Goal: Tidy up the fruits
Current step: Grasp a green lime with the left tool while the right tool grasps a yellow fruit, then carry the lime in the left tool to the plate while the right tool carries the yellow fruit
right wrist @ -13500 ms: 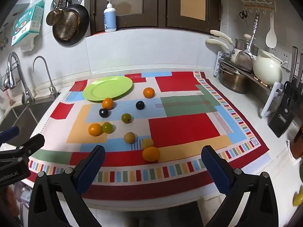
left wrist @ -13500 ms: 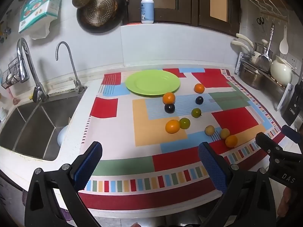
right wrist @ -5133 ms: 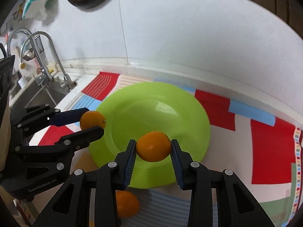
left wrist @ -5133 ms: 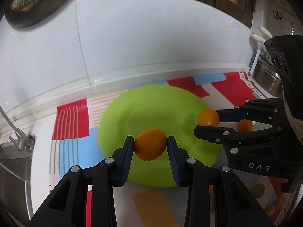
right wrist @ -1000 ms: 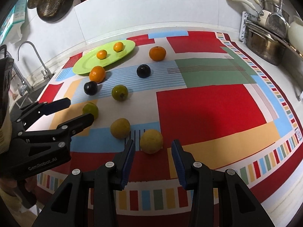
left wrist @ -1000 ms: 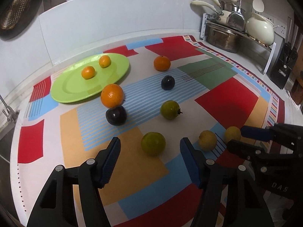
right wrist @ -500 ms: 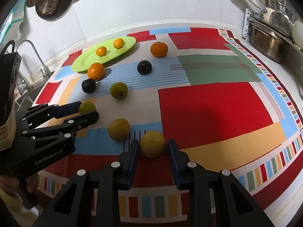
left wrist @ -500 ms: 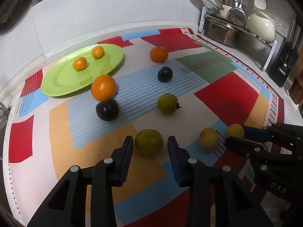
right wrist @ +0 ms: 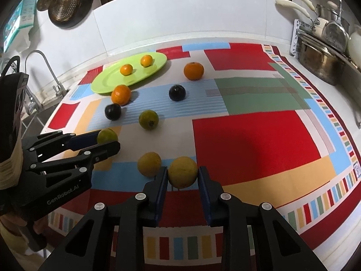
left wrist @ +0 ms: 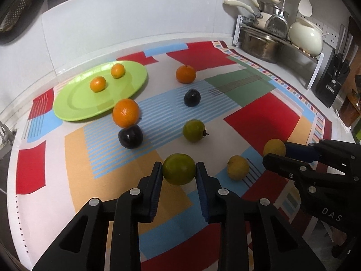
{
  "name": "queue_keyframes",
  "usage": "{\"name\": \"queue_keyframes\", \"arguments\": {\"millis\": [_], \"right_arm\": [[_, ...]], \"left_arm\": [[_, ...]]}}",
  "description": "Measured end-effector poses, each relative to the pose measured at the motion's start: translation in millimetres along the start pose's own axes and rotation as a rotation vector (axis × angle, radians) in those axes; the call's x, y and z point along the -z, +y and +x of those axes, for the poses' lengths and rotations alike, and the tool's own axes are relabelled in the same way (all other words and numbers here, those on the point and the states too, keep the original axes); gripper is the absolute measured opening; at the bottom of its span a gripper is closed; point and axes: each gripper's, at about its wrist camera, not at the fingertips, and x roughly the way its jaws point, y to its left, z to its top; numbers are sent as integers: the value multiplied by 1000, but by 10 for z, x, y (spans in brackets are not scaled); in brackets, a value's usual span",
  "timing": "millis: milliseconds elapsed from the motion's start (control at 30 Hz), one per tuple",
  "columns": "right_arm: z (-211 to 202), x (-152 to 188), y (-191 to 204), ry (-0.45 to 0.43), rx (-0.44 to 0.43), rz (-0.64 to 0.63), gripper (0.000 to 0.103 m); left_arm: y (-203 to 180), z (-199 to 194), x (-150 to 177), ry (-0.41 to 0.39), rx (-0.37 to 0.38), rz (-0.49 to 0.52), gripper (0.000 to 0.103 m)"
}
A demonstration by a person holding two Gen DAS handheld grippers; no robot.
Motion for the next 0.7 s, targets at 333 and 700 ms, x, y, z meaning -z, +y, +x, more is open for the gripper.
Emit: {"name": "queue_keyframes", "arguments": {"millis": [333, 700], "right_arm": [[-224, -138, 103, -62, -24, -44, 29], [-421, -371, 264, -139, -69, -99, 29]], "left_arm": [[25, -338, -74, -73, -25, -7, 30], [128, -618, -159, -144, -76, -36, 30]]}}
